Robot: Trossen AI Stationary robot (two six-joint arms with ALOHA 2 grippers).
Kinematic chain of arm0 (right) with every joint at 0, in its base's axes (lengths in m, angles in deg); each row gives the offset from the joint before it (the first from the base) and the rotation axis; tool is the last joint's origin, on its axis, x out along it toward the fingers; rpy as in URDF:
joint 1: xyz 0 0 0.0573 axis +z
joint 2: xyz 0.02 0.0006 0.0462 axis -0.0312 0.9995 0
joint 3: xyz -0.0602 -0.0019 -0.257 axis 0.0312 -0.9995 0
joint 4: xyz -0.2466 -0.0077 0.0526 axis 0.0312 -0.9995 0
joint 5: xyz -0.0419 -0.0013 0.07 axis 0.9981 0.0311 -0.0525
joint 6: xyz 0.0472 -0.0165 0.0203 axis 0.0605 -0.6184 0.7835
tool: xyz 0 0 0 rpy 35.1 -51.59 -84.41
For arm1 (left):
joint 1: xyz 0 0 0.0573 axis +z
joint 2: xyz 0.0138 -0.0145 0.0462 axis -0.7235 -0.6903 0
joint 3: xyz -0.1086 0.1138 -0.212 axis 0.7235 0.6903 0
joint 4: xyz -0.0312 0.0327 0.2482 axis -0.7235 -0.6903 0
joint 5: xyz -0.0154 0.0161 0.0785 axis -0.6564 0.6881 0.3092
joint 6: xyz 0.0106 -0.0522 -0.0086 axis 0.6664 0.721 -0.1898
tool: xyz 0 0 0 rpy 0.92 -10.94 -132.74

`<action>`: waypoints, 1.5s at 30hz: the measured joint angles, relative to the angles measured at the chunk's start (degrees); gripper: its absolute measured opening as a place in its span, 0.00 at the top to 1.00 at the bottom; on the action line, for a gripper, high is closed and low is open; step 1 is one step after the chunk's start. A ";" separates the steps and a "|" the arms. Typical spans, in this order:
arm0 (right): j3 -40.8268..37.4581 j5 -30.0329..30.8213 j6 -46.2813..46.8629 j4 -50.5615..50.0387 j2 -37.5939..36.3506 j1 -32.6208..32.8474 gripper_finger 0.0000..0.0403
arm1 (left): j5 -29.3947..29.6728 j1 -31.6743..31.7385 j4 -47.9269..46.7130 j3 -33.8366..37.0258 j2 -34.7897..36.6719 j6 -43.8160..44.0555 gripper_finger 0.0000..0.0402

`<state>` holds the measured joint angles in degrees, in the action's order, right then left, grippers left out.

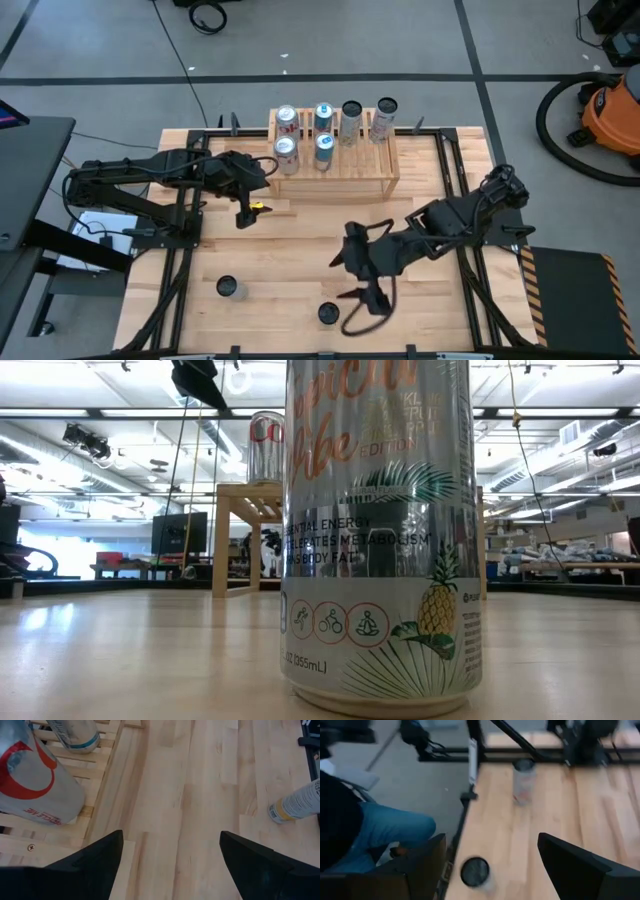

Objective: Place canned beverage on shelf
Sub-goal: Put the white-yellow soda can aligned with the other white-yellow soda can on the shelf

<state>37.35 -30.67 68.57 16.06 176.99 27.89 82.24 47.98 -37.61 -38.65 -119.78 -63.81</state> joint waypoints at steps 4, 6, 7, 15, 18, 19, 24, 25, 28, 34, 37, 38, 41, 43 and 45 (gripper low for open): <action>-1.16 1.07 -2.59 3.68 0.06 1.21 0.18 | 0.00 0.02 0.01 0.00 -0.02 0.00 0.17; -2.15 3.62 -2.93 5.18 -0.01 1.86 0.18 | 0.00 0.02 0.01 0.00 0.00 0.00 0.17; -3.01 4.76 -2.98 6.13 -0.02 2.20 0.18 | 0.00 0.02 0.01 0.00 0.00 0.00 0.17; -9.71 1.68 -1.45 16.48 0.09 3.47 0.18 | 0.02 0.02 0.03 0.00 0.00 1.49 0.17; -12.42 -1.90 -0.46 25.16 0.09 3.58 0.18 | 0.02 0.02 0.10 0.00 -0.01 1.47 0.17; -13.14 -2.15 -0.47 27.87 0.09 3.58 0.18 | 0.02 0.02 0.13 0.00 0.00 1.48 0.17; -16.25 -4.60 5.01 32.40 0.00 3.53 0.18 | 0.02 0.02 0.16 0.00 0.00 1.47 0.17; -16.55 -5.05 5.35 30.95 0.04 3.67 0.18 | 0.02 0.02 0.16 0.00 -0.02 1.49 0.17; -18.00 -4.12 6.64 27.80 0.04 4.80 0.18 | 0.02 0.02 0.30 0.00 0.00 1.48 0.17; -22.67 -1.20 8.45 26.82 0.07 6.90 0.18 | 0.02 0.02 0.32 0.00 0.00 1.49 0.17; -25.09 -0.57 8.91 26.59 0.01 7.73 0.18 | 0.02 0.02 0.46 0.00 -0.02 1.54 0.17; -25.70 0.25 8.94 26.31 0.09 7.99 0.18 | 0.02 0.02 0.53 0.00 -0.01 1.72 0.17; -27.51 2.39 8.97 26.91 0.01 8.33 0.18 | 0.02 0.02 0.53 0.00 0.00 2.46 0.17; -28.81 3.27 9.02 26.52 0.00 8.33 0.18 | 0.02 0.02 0.51 0.00 -0.02 2.95 0.17; -29.74 3.45 10.05 26.64 0.07 8.32 0.18 | 0.04 0.02 0.51 0.00 0.00 2.95 0.17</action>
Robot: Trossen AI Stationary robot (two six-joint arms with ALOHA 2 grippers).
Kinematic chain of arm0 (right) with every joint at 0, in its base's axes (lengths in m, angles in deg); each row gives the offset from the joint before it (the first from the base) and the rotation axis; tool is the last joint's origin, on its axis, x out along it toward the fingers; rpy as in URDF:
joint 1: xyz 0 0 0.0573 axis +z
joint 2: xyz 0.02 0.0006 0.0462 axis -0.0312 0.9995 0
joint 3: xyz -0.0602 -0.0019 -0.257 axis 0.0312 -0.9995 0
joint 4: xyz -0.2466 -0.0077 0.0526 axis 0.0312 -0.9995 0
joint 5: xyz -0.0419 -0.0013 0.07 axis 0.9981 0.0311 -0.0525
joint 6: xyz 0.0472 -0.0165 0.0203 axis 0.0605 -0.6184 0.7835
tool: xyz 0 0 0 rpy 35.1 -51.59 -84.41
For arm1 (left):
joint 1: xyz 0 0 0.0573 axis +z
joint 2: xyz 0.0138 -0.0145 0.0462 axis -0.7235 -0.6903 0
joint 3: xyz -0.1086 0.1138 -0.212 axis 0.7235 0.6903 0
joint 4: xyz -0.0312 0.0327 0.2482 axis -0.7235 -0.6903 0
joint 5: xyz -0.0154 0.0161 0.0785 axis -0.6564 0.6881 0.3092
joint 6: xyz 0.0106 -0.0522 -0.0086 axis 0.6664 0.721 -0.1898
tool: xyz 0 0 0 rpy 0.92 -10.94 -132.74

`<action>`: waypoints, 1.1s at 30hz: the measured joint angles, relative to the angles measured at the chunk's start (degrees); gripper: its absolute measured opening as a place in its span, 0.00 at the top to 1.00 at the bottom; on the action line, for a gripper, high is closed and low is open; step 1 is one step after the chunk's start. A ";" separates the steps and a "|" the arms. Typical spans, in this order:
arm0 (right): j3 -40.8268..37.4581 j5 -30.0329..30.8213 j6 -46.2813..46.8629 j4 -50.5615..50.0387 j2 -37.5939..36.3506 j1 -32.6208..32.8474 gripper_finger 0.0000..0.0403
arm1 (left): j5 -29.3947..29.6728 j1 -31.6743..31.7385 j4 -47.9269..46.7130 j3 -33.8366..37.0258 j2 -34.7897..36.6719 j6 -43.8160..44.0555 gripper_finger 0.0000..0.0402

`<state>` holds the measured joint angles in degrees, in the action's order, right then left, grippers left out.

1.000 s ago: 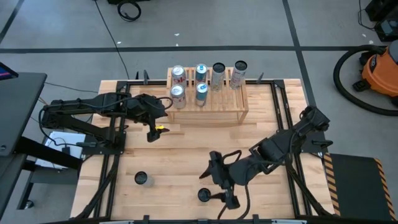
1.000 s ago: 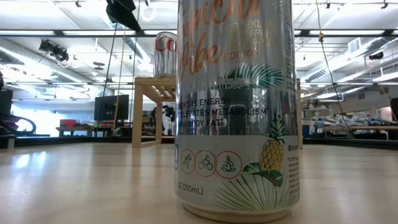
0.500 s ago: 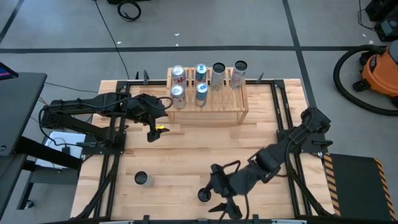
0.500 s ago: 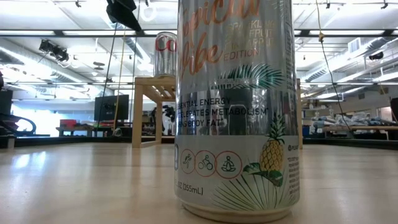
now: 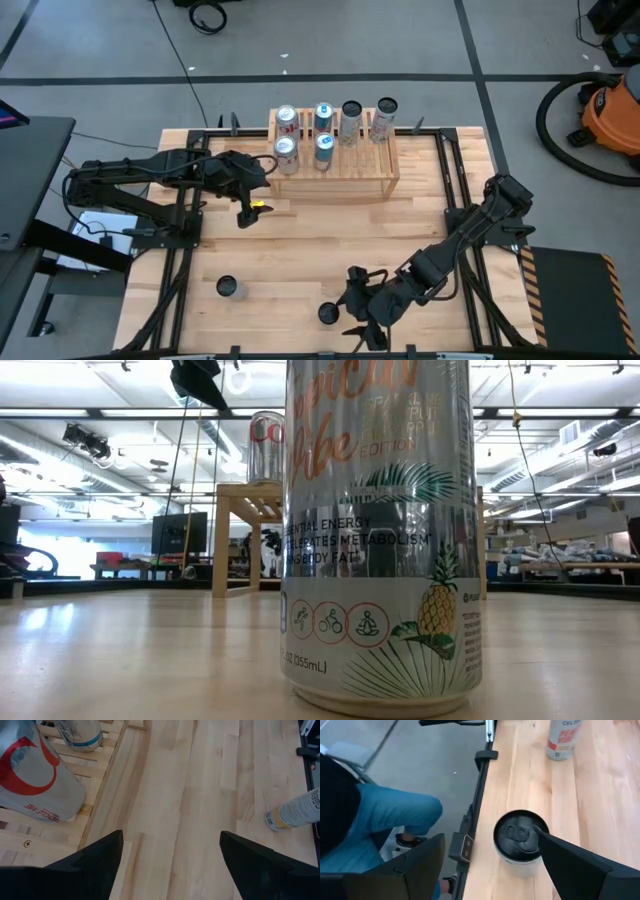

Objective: Place canned beverage on shelf
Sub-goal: Put the white-yellow soda can aligned with the other white-yellow soda can on the shelf

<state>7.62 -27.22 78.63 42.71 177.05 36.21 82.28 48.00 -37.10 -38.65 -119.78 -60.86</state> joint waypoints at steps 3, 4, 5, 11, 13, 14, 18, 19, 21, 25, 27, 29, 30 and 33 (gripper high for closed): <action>-1.73 0.20 1.90 1.66 -0.07 0.07 0.18 | -0.02 0.00 -0.01 0.00 0.00 0.02 0.17; -2.37 0.78 2.48 1.88 -0.06 0.07 0.18 | -0.02 0.00 -0.02 0.00 -0.01 0.02 0.17; -2.89 1.54 2.89 2.10 -0.02 0.11 0.18 | -0.02 0.00 -0.02 0.00 0.00 0.02 0.17; -5.20 4.63 5.99 3.58 -0.02 0.14 0.18 | 0.00 0.00 -0.02 0.00 0.00 0.02 0.17; -5.83 6.01 7.13 4.60 -0.02 0.17 0.18 | 0.00 0.00 -0.02 0.00 -0.01 0.02 0.17; -6.29 6.37 7.49 4.78 -0.02 0.15 0.18 | 0.00 0.00 -0.03 0.00 0.00 0.02 0.17; -8.21 6.72 8.42 7.58 -0.02 0.13 0.18 | 0.00 0.00 -0.04 0.00 -0.01 0.02 0.17; -8.60 6.85 8.87 8.07 -0.02 0.15 0.18 | 0.00 0.00 -0.04 0.00 0.00 0.02 0.17; -9.23 6.88 9.38 8.76 -0.02 0.15 0.18 | 0.00 0.00 -0.06 0.00 0.00 0.00 0.17; -9.92 9.46 9.43 9.67 -0.02 0.24 0.18 | 0.00 0.00 -0.07 0.00 0.00 -0.02 0.17; -10.42 10.65 9.46 10.08 -0.02 0.28 0.18 | 0.00 0.00 -0.07 0.00 0.00 0.00 0.17; -11.21 10.90 9.45 12.20 -0.02 0.30 0.18 | 0.00 0.00 -0.07 0.00 -0.02 0.00 0.17; -11.68 10.90 9.41 13.56 -0.02 0.34 0.18 | 0.00 0.00 -0.07 0.00 0.00 0.00 0.17; -12.61 10.96 8.69 16.97 -0.02 0.80 0.18 | 0.00 0.00 -0.07 0.00 -0.02 0.01 0.17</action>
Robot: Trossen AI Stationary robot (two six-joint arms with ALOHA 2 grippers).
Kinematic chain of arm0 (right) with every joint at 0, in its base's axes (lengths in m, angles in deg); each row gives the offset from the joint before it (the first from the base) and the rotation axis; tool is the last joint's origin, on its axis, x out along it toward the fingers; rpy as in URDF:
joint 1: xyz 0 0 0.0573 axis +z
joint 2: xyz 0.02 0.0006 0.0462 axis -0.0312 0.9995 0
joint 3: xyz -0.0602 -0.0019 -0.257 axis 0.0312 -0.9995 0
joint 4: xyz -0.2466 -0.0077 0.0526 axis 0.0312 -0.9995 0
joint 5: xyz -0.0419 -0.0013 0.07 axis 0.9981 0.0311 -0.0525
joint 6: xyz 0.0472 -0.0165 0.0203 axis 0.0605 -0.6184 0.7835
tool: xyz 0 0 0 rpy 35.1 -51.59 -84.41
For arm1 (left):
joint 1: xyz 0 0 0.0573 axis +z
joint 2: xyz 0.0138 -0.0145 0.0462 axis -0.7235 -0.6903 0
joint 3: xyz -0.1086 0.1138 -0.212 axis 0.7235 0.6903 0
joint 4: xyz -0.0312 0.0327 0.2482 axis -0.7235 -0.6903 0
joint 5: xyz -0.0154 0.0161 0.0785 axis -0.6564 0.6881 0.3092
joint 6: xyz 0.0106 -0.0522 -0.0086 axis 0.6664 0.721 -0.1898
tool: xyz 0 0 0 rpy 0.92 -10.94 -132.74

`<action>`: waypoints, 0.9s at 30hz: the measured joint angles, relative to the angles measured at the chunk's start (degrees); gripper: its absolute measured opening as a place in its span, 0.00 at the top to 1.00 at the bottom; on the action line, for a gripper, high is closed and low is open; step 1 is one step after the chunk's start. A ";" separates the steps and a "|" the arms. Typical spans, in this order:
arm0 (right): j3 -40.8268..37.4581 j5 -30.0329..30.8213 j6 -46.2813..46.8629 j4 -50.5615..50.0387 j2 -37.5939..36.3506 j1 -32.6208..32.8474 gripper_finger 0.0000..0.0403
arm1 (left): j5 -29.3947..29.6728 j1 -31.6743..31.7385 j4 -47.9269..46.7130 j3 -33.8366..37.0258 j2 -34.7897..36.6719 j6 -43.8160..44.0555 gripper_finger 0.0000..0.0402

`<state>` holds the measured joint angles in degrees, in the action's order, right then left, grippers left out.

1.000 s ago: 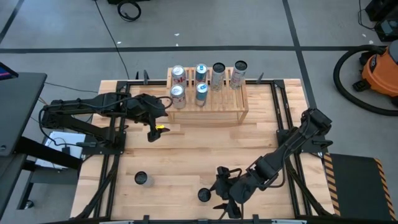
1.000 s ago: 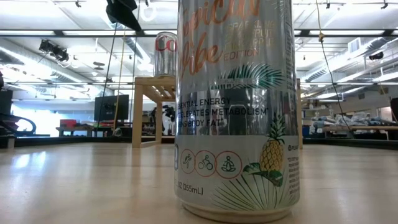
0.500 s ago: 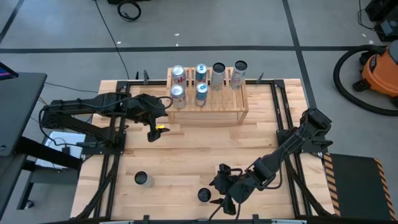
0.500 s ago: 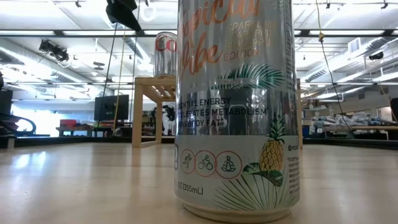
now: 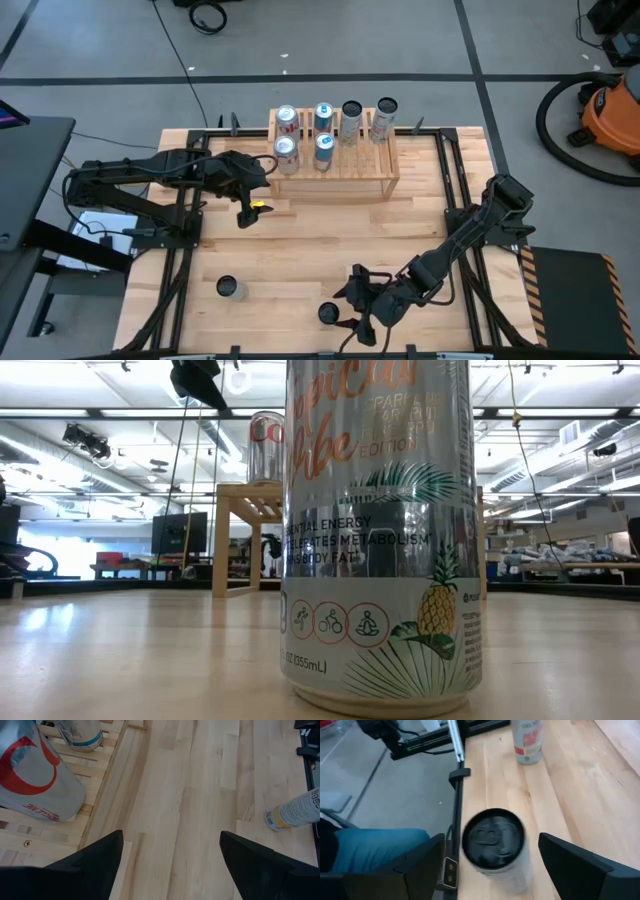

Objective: Place canned beverage on shelf
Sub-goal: Put the white-yellow soda can aligned with the other white-yellow soda can on the shelf

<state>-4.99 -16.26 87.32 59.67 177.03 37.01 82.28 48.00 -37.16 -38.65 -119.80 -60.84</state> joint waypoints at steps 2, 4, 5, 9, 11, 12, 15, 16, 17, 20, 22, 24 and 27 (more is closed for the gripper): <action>0.00 1.08 -0.58 0.80 0.00 0.58 0.19 | 0.00 0.00 0.00 0.00 0.02 -0.01 0.17; 0.00 2.13 -1.74 2.29 0.00 1.20 0.19 | 0.00 0.00 0.00 0.00 0.01 -0.01 0.17; 0.00 2.38 -2.36 3.07 0.00 1.46 0.19 | 0.00 0.00 0.00 0.00 0.02 -0.01 0.17; 0.00 3.02 -4.13 4.42 0.00 2.12 0.19 | 0.00 0.00 0.02 0.00 0.01 -0.01 0.17; 0.00 3.95 -5.41 4.11 0.00 2.28 0.19 | 0.00 0.00 0.04 0.00 0.01 0.01 0.17; 0.00 4.05 -5.80 3.69 0.00 2.28 0.19 | 0.00 0.00 0.02 0.00 0.02 0.09 0.17; 0.00 4.03 -6.37 3.87 0.93 2.23 0.19 | 0.00 0.00 0.04 0.00 0.01 0.86 0.17; 0.00 3.87 -6.80 3.61 1.46 2.24 0.19 | 0.00 0.00 0.02 0.00 0.02 1.39 0.17; 0.03 3.80 -6.97 4.49 2.08 2.24 0.19 | 0.00 -0.03 0.08 0.00 0.02 1.49 0.17; -0.02 4.12 -9.51 4.77 3.48 2.24 0.19 | 0.12 -1.19 1.18 0.00 0.01 2.05 0.17; -0.02 5.51 -10.57 5.20 3.72 2.24 0.19 | 0.11 -2.40 3.18 0.00 0.00 2.38 0.17; -0.02 7.35 -10.84 4.58 3.72 2.24 0.19 | -0.02 -3.60 5.22 0.00 0.02 2.07 0.17; -0.02 9.32 -12.17 4.54 3.72 1.95 0.19 | -0.04 -4.77 7.47 0.00 0.02 1.15 0.17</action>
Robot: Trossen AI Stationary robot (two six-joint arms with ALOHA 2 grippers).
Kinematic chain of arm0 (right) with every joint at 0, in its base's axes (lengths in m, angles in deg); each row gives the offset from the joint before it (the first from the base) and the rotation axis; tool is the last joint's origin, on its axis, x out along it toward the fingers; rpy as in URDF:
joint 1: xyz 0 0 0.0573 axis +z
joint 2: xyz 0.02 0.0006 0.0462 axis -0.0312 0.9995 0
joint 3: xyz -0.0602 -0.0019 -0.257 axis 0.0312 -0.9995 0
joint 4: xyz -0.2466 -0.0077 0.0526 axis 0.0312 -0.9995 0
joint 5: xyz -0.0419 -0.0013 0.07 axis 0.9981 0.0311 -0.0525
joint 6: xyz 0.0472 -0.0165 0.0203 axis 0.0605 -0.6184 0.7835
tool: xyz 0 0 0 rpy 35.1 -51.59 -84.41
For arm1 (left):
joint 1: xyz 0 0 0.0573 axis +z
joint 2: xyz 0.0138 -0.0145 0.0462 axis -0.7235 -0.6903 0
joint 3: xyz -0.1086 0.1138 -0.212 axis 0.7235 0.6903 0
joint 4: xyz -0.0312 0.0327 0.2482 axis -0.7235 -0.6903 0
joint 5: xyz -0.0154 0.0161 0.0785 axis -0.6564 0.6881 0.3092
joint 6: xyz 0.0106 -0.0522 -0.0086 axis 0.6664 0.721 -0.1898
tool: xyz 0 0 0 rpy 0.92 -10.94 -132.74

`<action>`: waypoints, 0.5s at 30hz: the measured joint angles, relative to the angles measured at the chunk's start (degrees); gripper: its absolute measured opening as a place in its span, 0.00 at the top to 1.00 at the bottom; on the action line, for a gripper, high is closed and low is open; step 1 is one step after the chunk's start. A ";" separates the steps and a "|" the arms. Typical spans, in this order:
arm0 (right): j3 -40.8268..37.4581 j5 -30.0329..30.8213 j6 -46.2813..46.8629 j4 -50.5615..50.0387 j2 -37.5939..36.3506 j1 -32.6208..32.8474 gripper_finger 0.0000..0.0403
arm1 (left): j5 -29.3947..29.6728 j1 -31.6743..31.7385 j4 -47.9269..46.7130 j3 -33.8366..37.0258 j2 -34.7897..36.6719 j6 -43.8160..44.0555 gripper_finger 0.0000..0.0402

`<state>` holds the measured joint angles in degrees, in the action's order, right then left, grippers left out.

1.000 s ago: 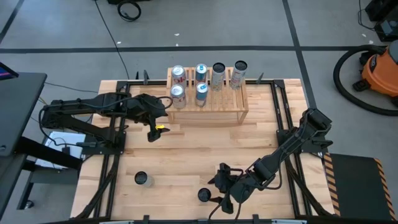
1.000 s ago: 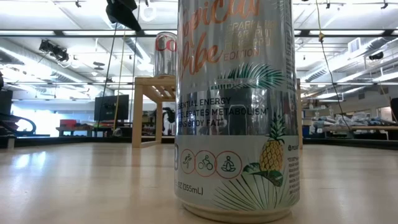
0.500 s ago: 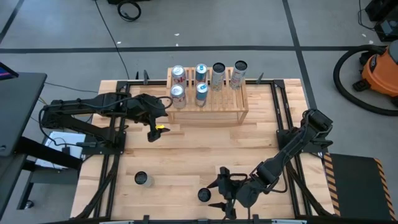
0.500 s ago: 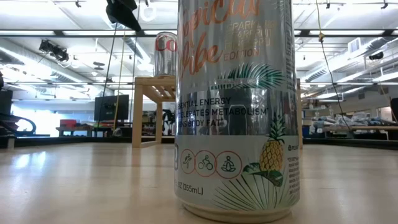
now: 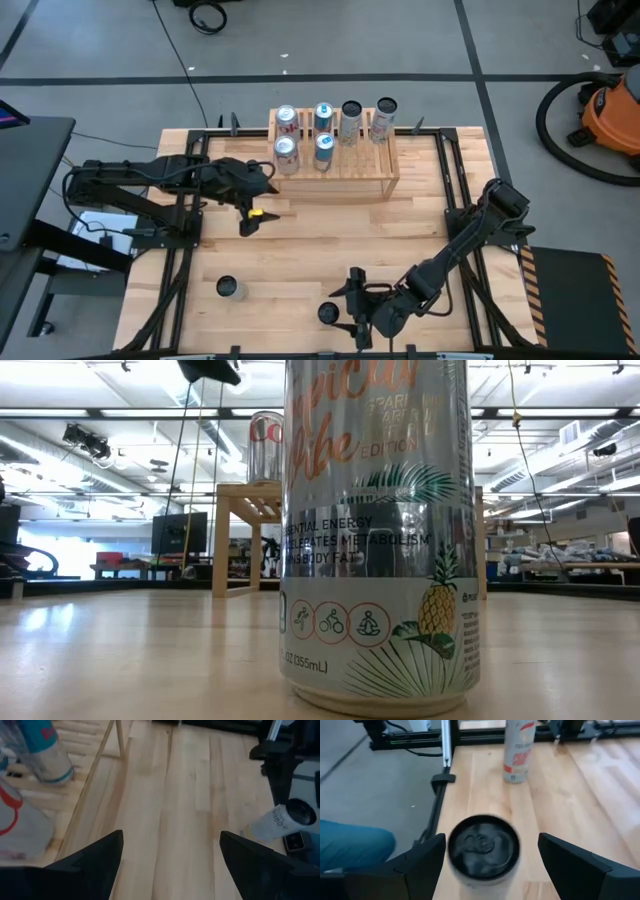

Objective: Place canned beverage on shelf
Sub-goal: Put the white-yellow soda can aligned with the other white-yellow soda can on the shelf

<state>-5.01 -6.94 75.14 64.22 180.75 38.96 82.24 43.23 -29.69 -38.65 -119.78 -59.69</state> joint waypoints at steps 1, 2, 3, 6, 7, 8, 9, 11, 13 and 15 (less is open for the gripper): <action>0.00 0.15 -0.93 0.45 0.00 -0.04 0.19 | 0.04 -0.26 0.68 0.00 0.00 -0.08 0.17; 0.04 0.15 -1.28 0.78 0.00 -0.06 0.19 | 0.04 -0.37 0.82 0.00 -0.02 -0.12 0.17; 0.04 0.15 -1.22 0.76 0.00 -0.04 0.19 | 0.04 -0.38 0.65 0.00 0.00 -0.12 0.17; 0.04 0.06 0.15 -0.49 0.00 0.01 0.19 | 0.04 -0.39 0.53 0.00 -0.01 -0.14 0.17; 0.04 -0.22 0.63 -0.63 0.00 0.03 0.19 | 0.04 -0.39 0.55 0.00 -0.01 -0.16 0.17; 0.04 -0.67 0.99 -0.63 0.00 0.12 0.19 | 0.04 -0.38 0.50 0.00 -0.02 -0.16 0.17; 0.04 -0.79 1.42 -0.63 0.00 0.23 0.19 | 0.04 -0.34 0.41 0.00 -0.02 -0.19 0.17; 0.04 -0.76 1.80 -0.65 0.00 0.51 0.19 | 0.04 -0.28 0.38 0.00 -0.02 -0.32 0.17; 0.04 -0.60 1.86 -0.70 0.00 0.65 0.19 | 0.04 -0.28 0.38 0.00 -0.02 -0.32 0.17; 0.04 0.47 1.89 -0.90 0.25 0.78 0.19 | 0.04 -0.28 0.38 0.00 -0.02 -0.31 0.17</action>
<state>-4.97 -6.47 77.04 63.31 181.00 39.74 82.28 42.95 -29.32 -38.65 -119.80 -60.00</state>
